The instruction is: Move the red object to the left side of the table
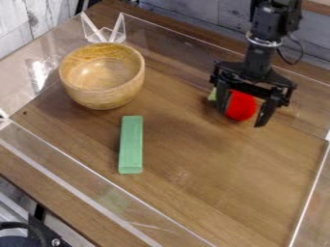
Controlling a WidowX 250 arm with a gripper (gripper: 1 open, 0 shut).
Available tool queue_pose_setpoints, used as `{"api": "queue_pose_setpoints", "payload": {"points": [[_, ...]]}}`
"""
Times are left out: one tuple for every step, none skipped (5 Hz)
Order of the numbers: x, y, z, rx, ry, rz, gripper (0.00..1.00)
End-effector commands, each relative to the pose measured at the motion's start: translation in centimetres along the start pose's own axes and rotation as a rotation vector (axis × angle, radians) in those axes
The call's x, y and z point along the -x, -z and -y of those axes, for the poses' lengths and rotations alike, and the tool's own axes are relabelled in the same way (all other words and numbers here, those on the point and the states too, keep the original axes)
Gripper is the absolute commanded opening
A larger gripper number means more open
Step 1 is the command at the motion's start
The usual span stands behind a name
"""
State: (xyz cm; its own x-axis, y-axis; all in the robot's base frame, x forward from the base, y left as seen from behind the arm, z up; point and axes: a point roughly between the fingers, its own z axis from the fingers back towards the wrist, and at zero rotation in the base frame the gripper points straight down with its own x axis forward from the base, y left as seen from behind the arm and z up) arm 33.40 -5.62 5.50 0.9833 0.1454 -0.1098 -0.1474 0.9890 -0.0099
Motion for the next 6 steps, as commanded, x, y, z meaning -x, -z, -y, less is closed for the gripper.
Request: {"api": "queue_pose_setpoints", "payload": {"points": [[-1.18, -1.65, -0.35, 0.02, -0.016, 0.052, 1.0], [-1.42, -1.54, -0.62, 0.017, -0.026, 0.045, 1.0], [-1.57, -1.48, -0.7, 0.015, -0.028, 0.035, 1.0], [-1.54, -1.59, -0.64, 0.014, -0.023, 0.023, 1.0], [-1.53, -1.63, -0.65, 0.01, -0.02, 0.012, 1.0], [-1.51, -1.64, -0.73, 0.006, -0.018, 0.003, 1.0]]}}
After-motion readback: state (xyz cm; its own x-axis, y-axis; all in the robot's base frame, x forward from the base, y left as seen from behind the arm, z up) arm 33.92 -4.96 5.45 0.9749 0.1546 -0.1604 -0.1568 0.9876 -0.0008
